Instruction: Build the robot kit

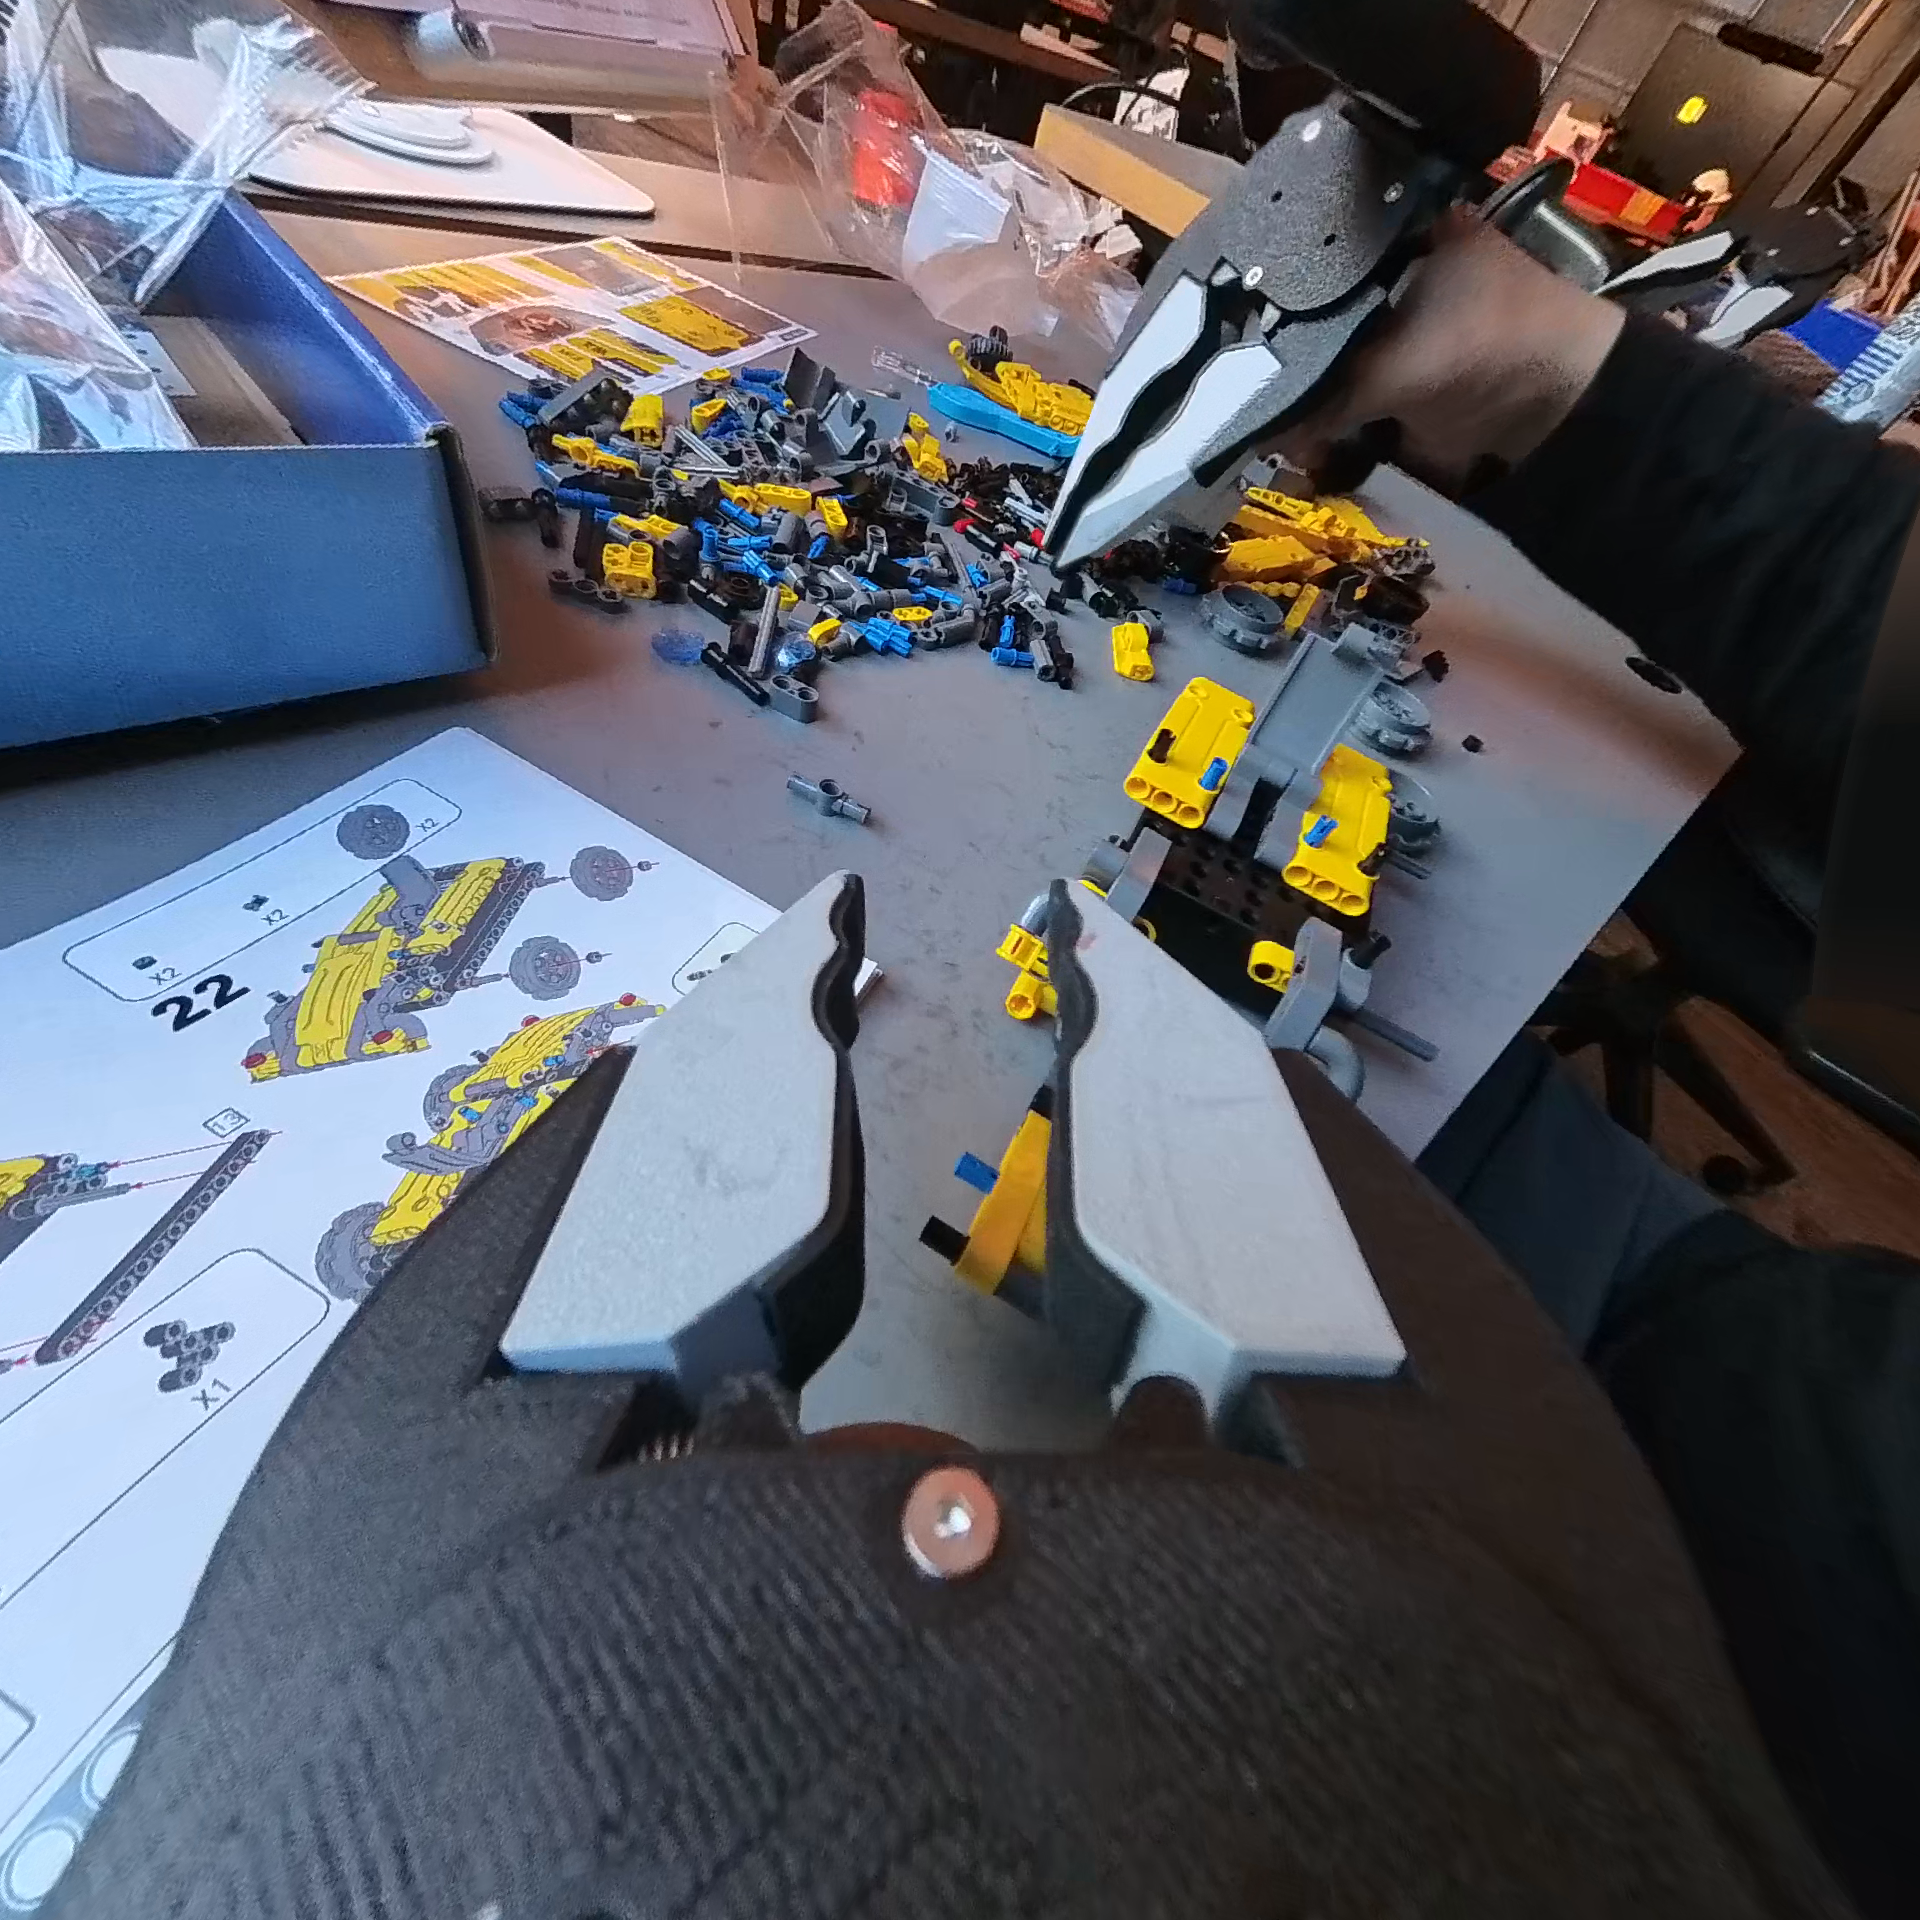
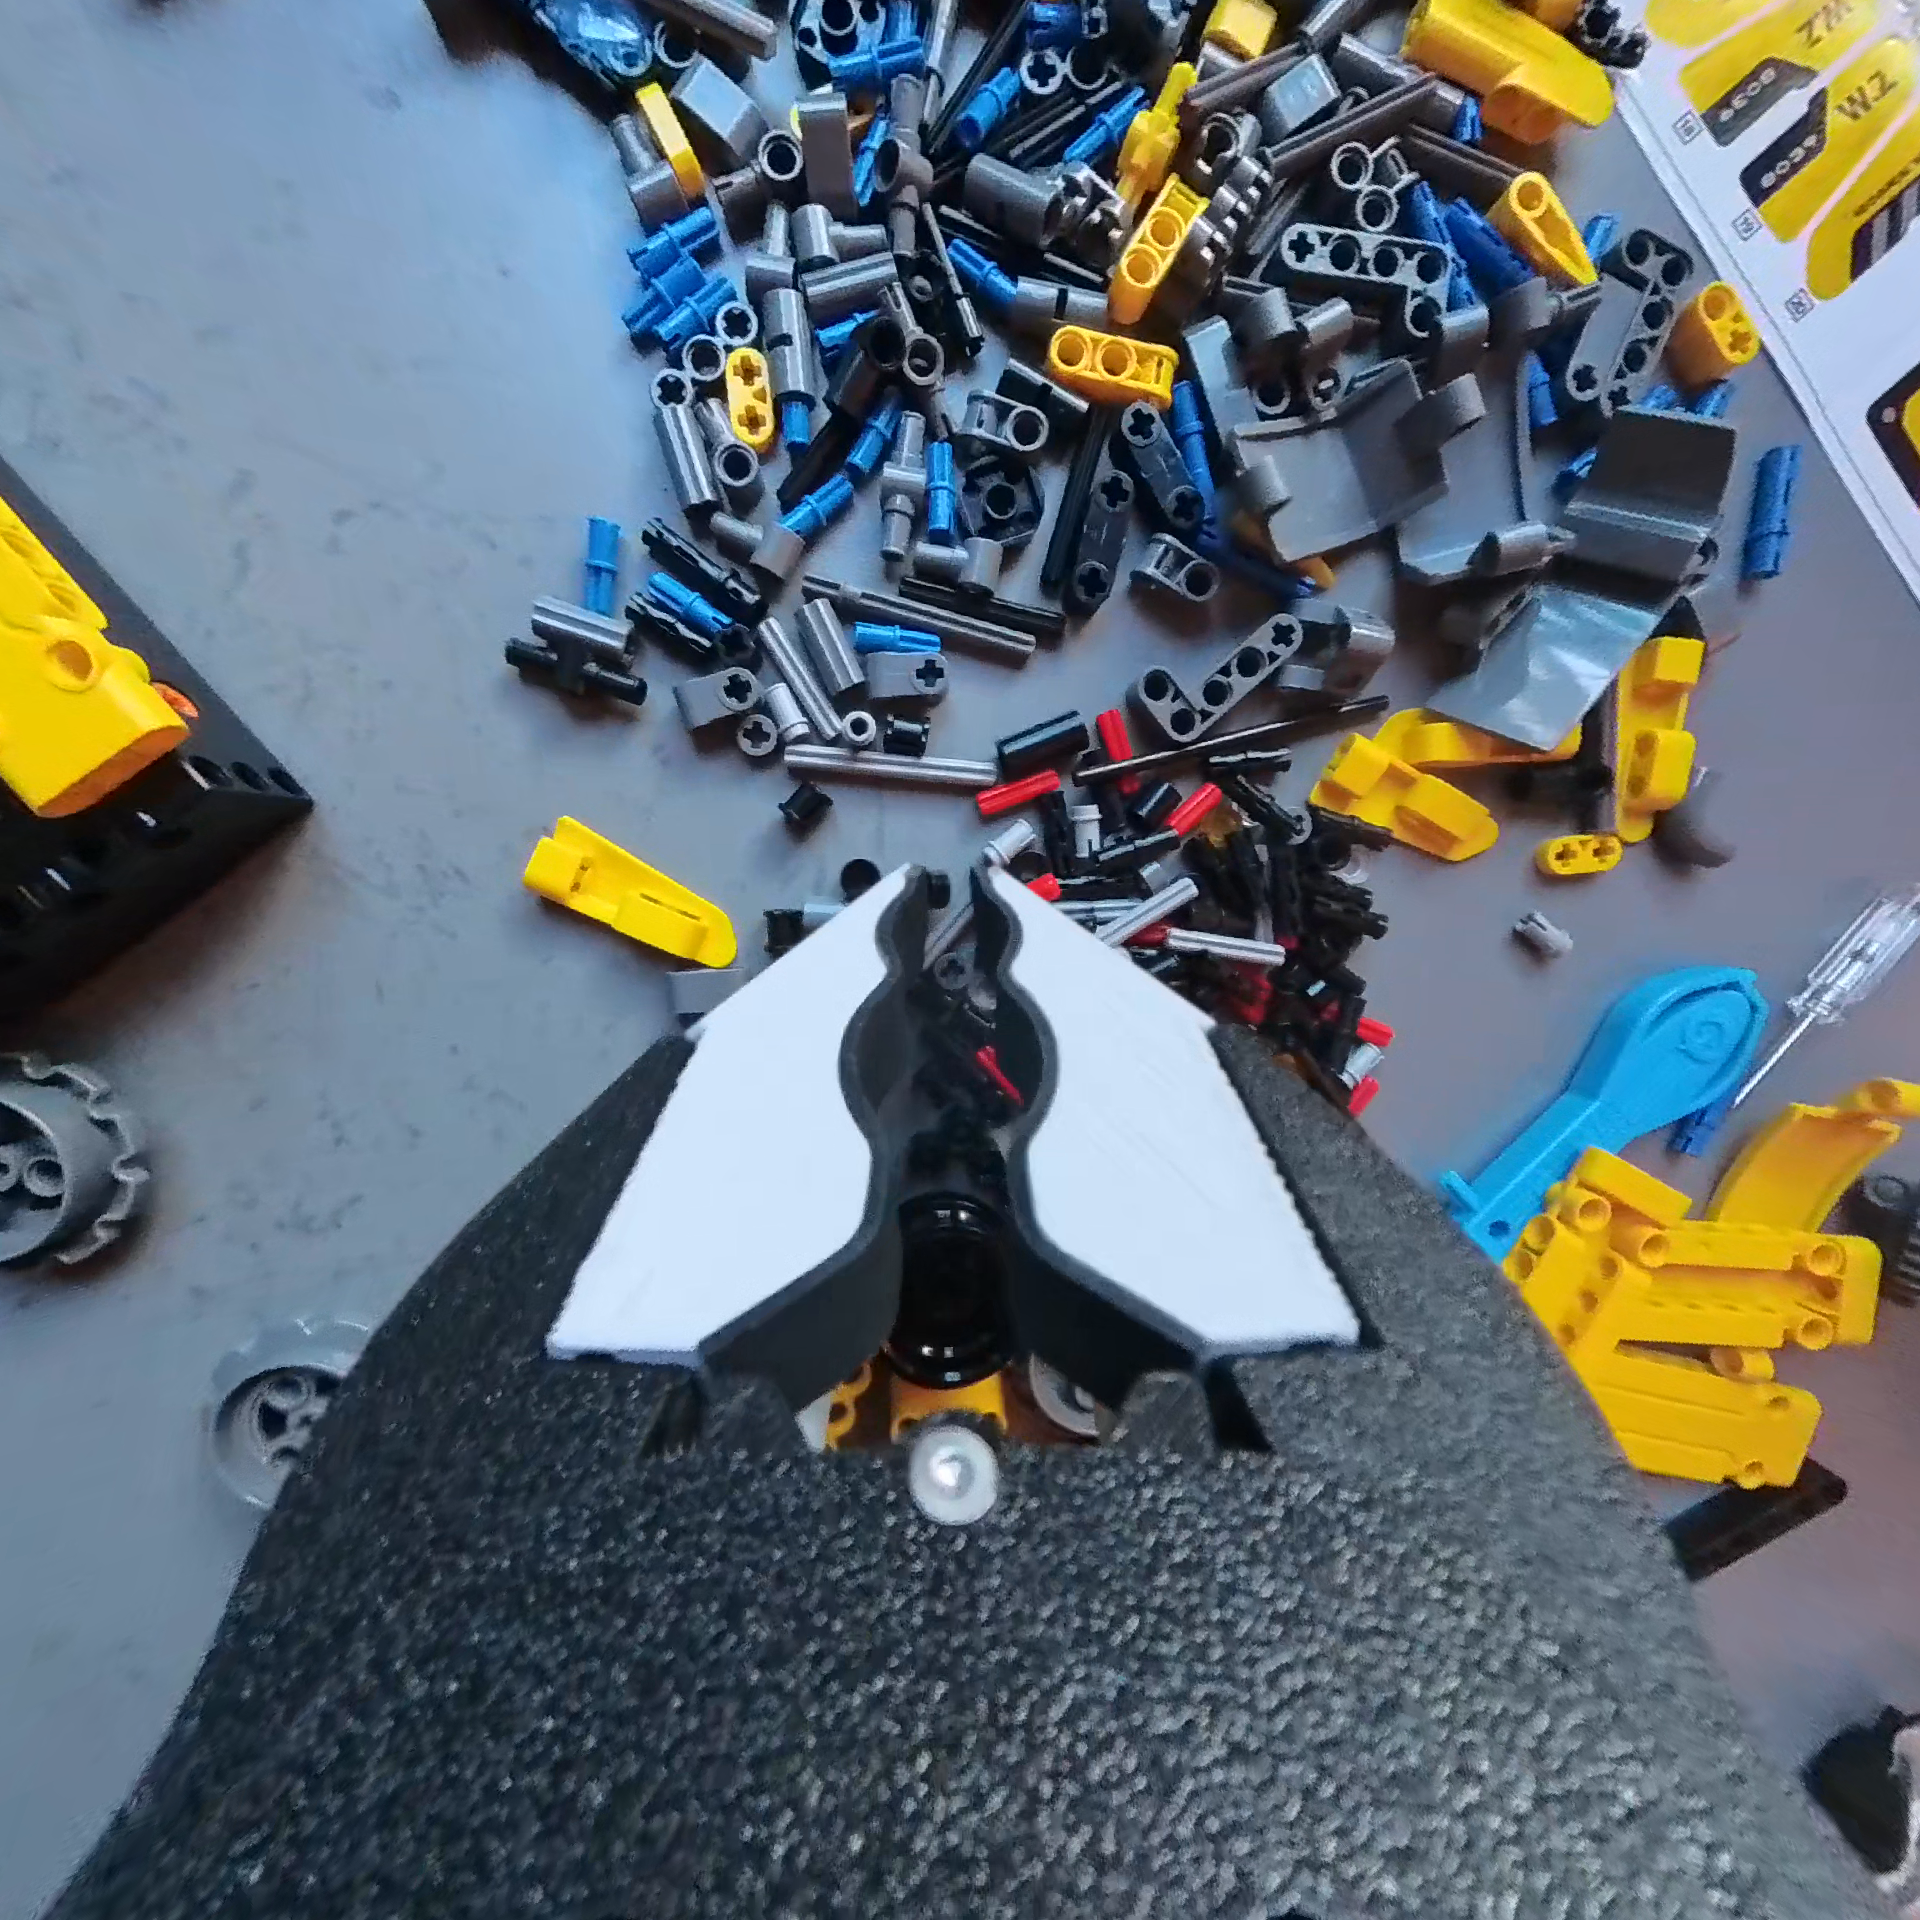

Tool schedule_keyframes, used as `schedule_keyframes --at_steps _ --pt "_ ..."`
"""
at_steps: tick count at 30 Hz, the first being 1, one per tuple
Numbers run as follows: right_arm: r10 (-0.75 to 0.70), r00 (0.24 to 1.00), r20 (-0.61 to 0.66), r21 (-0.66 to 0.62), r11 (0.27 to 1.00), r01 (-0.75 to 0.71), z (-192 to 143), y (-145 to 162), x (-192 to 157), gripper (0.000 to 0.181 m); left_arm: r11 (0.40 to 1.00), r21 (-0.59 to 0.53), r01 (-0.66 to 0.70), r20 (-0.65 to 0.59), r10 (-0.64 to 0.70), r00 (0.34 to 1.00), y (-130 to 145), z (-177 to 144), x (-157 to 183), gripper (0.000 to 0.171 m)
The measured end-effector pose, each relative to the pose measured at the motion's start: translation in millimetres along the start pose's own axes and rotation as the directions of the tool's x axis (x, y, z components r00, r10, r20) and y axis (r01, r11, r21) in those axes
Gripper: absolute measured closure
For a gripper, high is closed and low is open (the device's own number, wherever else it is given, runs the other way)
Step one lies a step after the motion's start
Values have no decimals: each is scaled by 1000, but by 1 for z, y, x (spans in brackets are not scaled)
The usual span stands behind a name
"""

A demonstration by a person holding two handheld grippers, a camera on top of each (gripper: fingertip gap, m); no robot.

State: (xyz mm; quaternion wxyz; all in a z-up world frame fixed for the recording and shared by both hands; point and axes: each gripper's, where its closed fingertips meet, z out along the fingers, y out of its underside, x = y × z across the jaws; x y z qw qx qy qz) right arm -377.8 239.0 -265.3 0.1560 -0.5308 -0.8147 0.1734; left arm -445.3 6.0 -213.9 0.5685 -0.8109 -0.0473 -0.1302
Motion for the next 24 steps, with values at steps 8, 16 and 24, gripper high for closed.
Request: schedule_keyframes --at_steps 8,16,24 --pt "-16 1000 25 8 1000 16 1 0 -1 166 1000 1 2 -3 -2 1000 0 0 0 139" --pt "-73 997 32 -7 997 73 3 -4 -3 174 1000 1 3 -5 -3 1000 0 0 0 139" --pt "-35 996 77 46 998 32 -4 -10 -7 178 1000 3 5 -9 -5 1000 0 0 1 139"
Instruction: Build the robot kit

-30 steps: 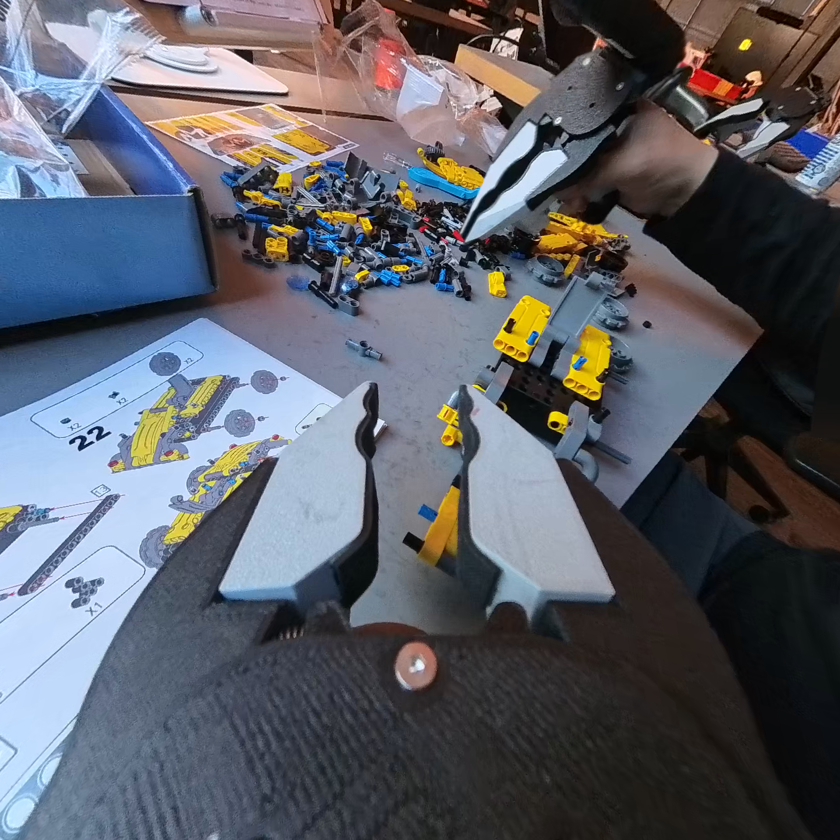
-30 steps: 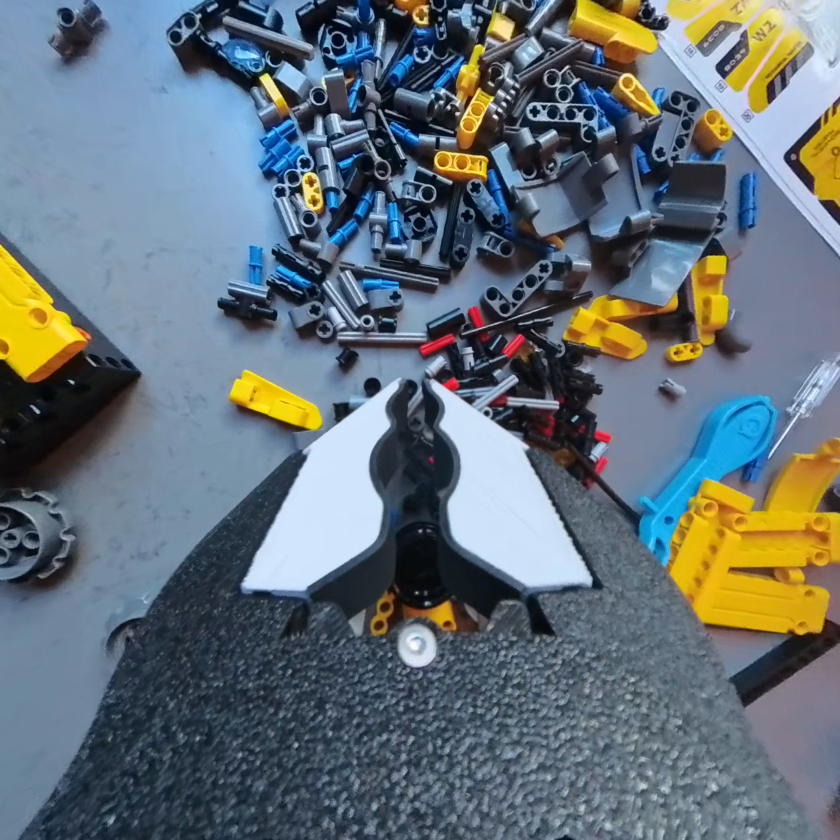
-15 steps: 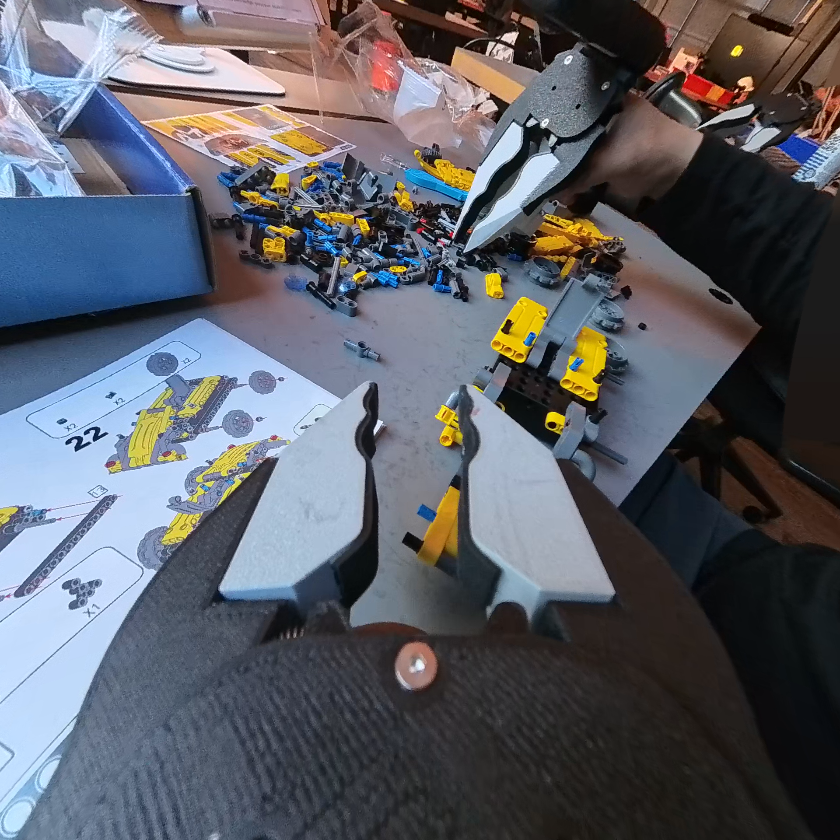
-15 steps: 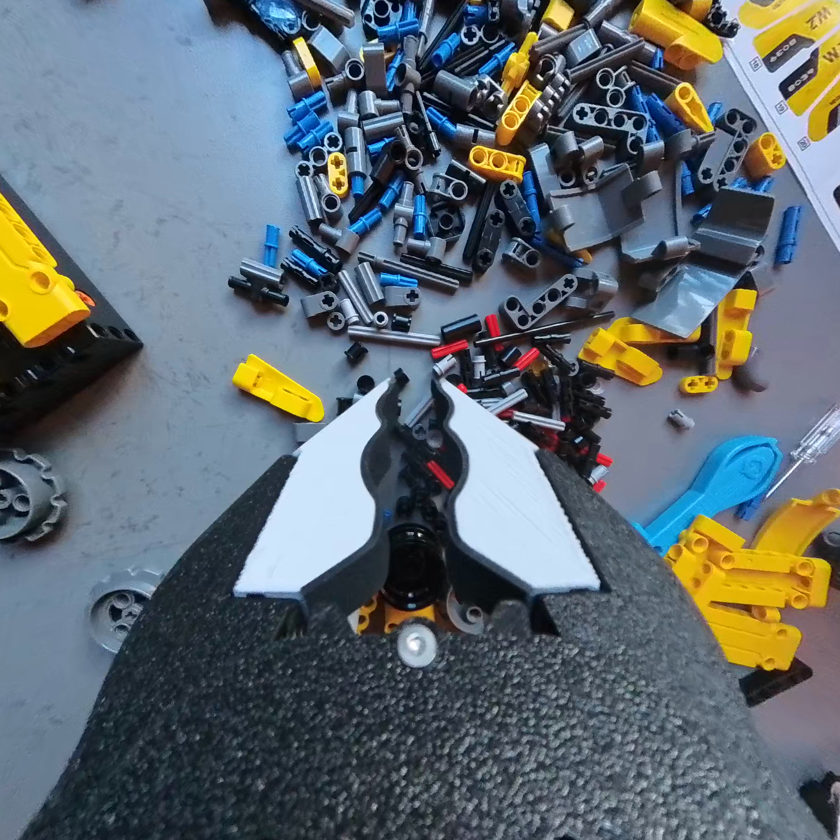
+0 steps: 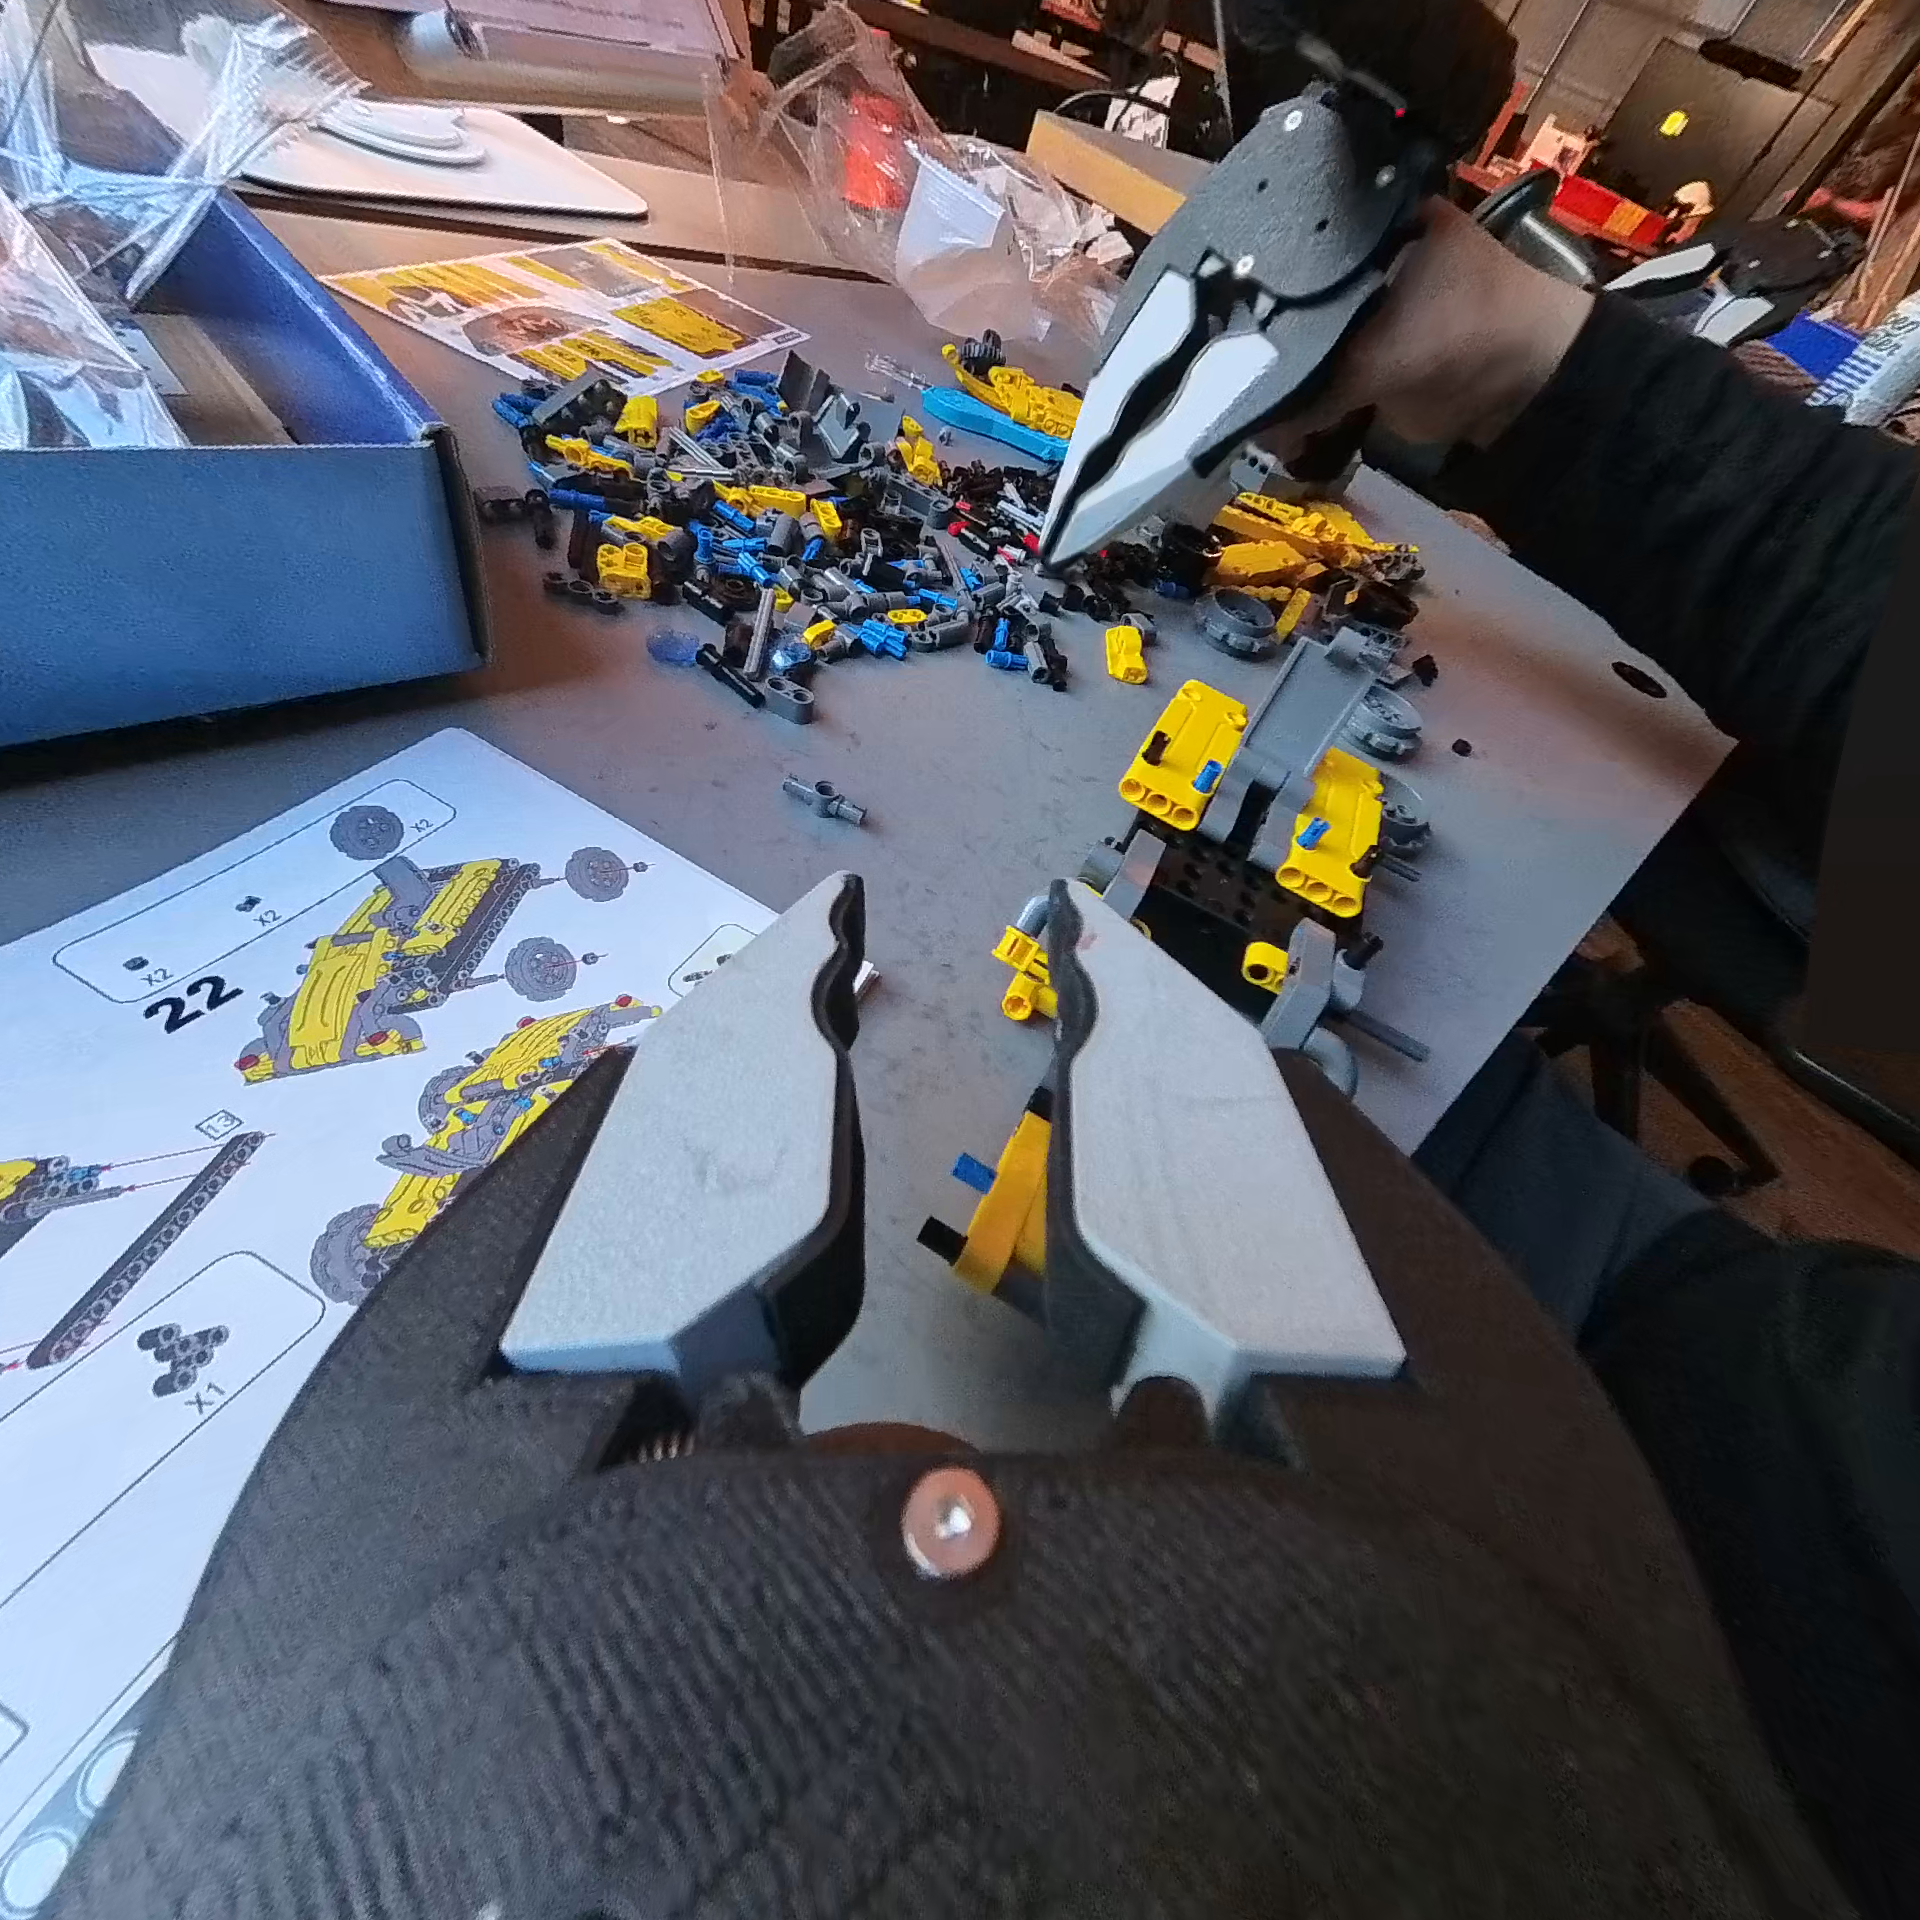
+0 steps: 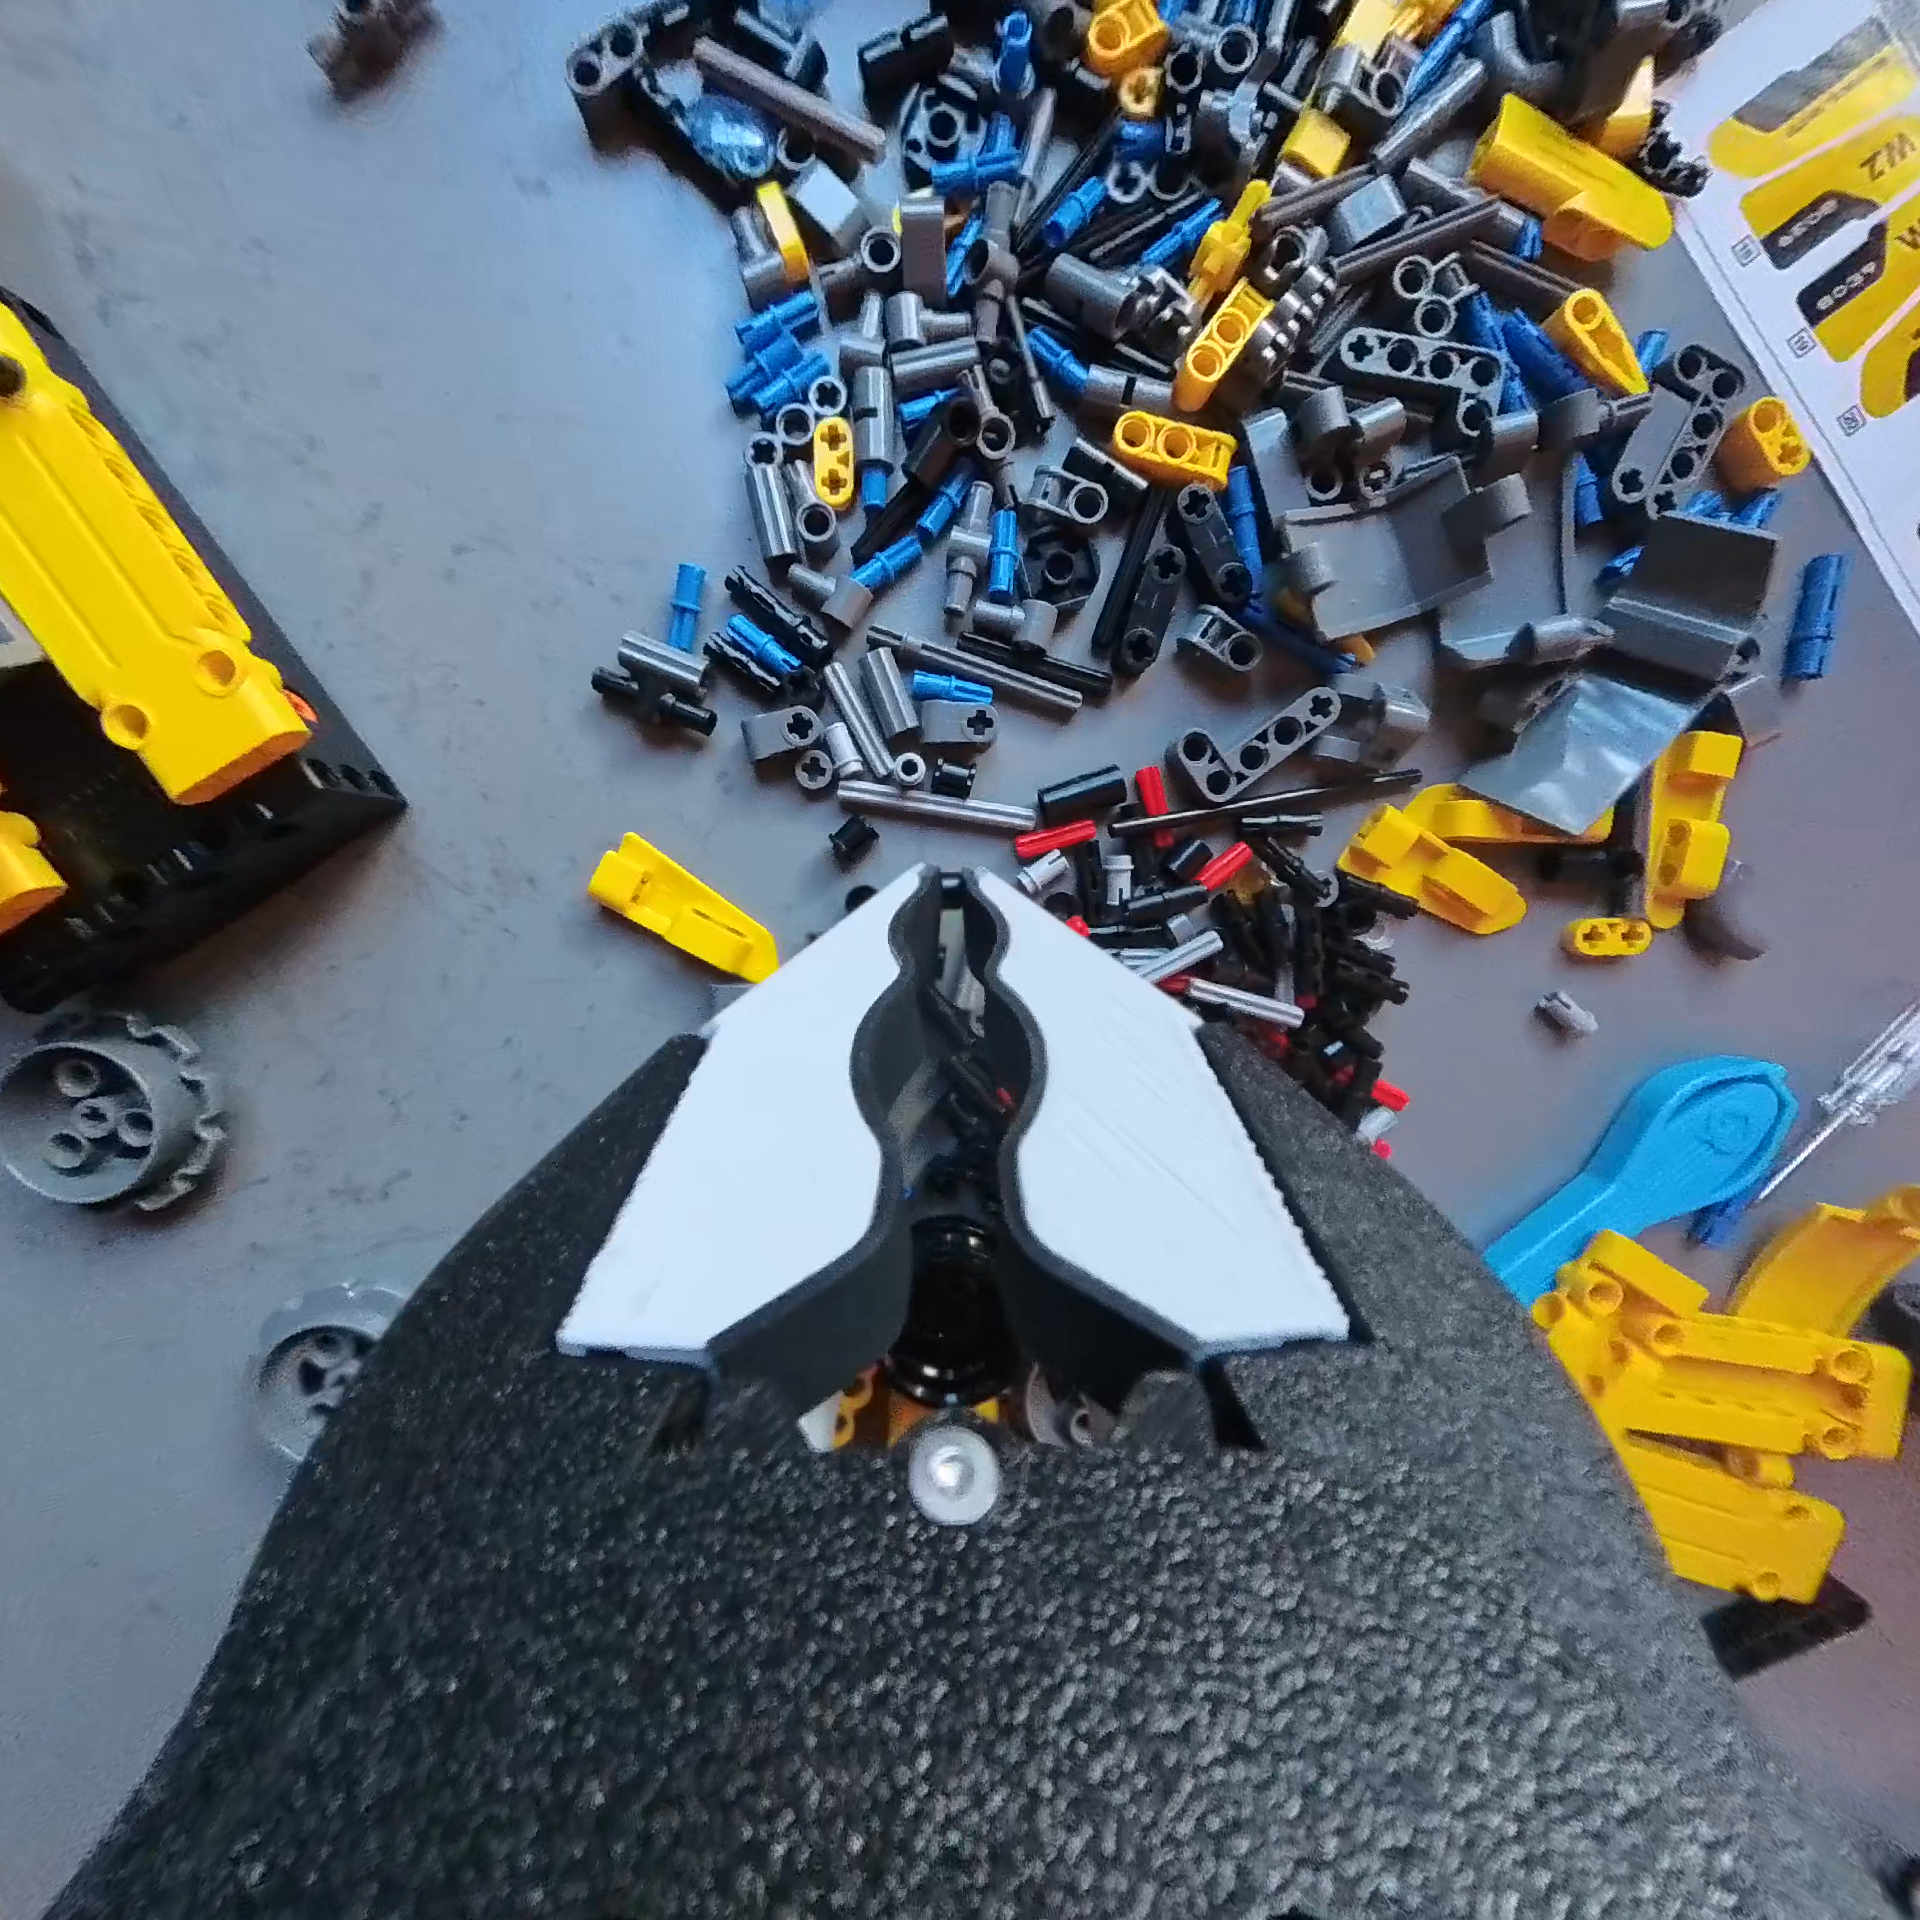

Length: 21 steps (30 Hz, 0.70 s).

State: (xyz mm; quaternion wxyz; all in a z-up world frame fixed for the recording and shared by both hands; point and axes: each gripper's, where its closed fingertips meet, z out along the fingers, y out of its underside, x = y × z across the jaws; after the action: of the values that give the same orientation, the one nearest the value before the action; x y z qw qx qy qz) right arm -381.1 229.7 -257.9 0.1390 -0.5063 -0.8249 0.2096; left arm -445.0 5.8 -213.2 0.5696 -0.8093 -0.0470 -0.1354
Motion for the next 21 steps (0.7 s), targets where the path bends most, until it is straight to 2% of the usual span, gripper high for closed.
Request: schedule_keyframes --at_steps 7,10,13,17,21 --pt "113 990 78 120 985 -122 -30 -2 -13 178 1000 -1 1 -2 -1 1000 0 0 0 139" --pt "114 984 139 215 966 -142 -56 3 -39 178 1000 -1 1 -2 -1 1000 0 0 0 139" --pt "11 991 136 327 943 -55 -79 14 -79 178 1000 -2 0 -1 0 1000 0 0 0 139" --pt "-58 997 60 299 954 38 -85 53 -122 178 1000 -7 0 3 0 1000 1 1 0 139" --pt "23 997 74 238 970 -40 -83 84 -147 178 1000 -11 0 9 0 1000 1 1 -1 139"
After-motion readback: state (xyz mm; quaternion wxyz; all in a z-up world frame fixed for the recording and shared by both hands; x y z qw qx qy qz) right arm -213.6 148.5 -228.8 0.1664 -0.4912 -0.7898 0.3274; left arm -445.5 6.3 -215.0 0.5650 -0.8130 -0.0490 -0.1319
